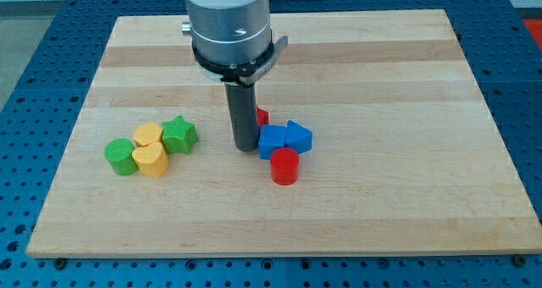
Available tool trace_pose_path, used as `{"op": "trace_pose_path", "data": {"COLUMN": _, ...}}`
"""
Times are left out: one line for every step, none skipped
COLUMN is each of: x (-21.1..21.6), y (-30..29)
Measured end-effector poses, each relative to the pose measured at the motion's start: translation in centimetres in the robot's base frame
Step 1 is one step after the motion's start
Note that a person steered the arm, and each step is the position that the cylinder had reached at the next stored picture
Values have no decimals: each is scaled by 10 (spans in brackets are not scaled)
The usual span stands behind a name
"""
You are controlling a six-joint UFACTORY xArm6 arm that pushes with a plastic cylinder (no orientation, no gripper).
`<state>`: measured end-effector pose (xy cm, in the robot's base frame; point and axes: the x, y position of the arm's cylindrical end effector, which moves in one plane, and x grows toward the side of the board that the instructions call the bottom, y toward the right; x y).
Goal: Push the red star above the blue cube
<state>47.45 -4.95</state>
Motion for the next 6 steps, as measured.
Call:
{"op": "trace_pose_path", "data": {"x": -9, "y": -3}}
{"op": "trace_pose_path", "data": {"x": -15, "y": -21}}
{"op": "trace_pose_path", "data": {"x": -20, "y": -42}}
{"op": "trace_pose_path", "data": {"x": -39, "y": -51}}
{"op": "trace_pose_path", "data": {"x": -63, "y": -52}}
{"op": "trace_pose_path", "data": {"x": -70, "y": -42}}
